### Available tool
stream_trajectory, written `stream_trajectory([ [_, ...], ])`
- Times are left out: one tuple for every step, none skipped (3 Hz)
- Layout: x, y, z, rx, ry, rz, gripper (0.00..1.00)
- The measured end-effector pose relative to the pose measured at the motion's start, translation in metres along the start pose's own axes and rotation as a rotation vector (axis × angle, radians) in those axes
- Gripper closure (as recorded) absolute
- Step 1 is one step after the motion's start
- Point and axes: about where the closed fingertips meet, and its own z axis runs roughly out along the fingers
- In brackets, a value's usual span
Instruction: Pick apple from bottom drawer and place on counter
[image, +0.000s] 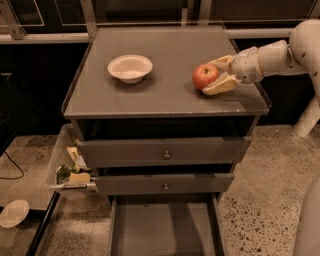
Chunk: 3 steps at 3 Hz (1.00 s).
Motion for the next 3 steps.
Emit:
stream_trajectory([
  [0.0, 0.0, 0.0001, 0.0, 0.0, 0.0, 0.11],
  [0.0, 0.0, 0.0001, 0.0, 0.0, 0.0, 0.0],
  [0.0, 0.0, 0.0001, 0.0, 0.0, 0.0, 0.0],
])
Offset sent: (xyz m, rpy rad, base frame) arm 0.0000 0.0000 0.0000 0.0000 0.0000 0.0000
